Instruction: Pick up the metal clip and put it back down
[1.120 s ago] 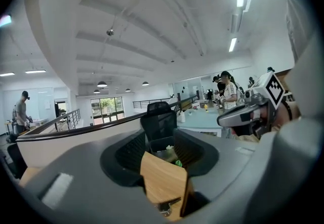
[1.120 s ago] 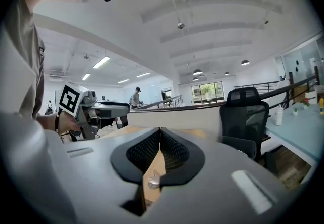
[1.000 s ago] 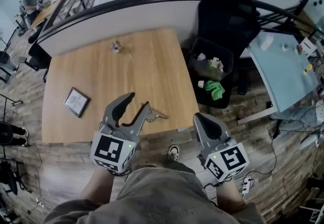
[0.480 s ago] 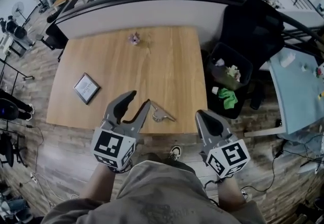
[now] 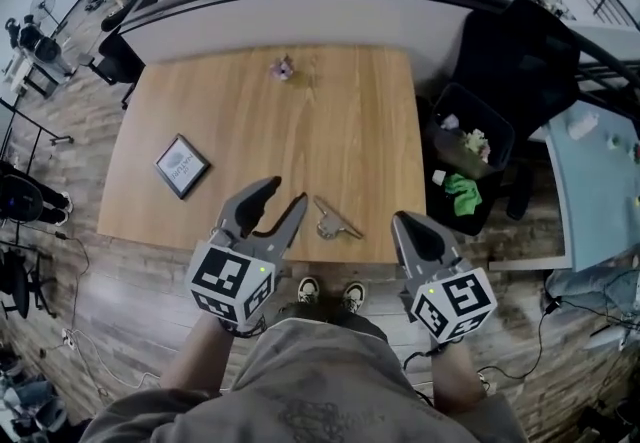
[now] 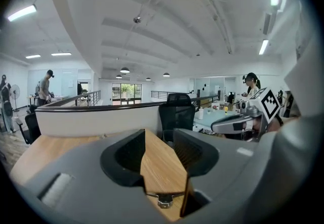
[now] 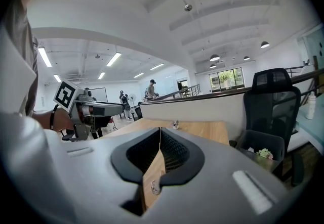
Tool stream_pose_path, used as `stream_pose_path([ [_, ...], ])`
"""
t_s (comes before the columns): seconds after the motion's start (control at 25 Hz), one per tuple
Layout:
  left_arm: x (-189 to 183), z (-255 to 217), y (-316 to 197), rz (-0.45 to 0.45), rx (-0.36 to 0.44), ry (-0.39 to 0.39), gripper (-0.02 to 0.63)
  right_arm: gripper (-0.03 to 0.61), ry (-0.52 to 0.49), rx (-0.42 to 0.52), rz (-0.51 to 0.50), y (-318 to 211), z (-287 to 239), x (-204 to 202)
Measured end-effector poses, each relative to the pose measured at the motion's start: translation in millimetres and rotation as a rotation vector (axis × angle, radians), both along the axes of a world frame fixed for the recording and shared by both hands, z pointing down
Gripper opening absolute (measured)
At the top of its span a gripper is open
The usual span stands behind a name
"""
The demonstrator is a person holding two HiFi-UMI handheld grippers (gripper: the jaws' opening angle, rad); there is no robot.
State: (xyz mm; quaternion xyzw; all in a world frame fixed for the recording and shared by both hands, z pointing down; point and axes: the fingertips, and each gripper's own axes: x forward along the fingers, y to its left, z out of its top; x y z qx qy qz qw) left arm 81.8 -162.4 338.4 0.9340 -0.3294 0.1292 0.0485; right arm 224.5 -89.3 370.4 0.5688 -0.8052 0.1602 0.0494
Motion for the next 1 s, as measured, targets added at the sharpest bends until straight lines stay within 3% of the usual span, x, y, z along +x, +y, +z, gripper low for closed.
stream_pose_path([
  [0.28,4,54,-18,0.004,-0.135,0.003,0.173,0.012,-0.014,-0.098,0.020,-16,38,-4],
  [0.56,13,141,-29,-0.008,-0.384,0.007,0.173,0.012,-0.029,-0.228,0.044,-29,95,3],
  [0.8,8,211,-39,-0.102,-0.564,0.072,0.173,0.012,-0.064,-0.316,0.045,-33,142,0],
  [1.0,14,261,-28,-0.125,-0.710,0.094,0.173,0.012,-0.089,-0.362,0.047,-37,168,-3],
])
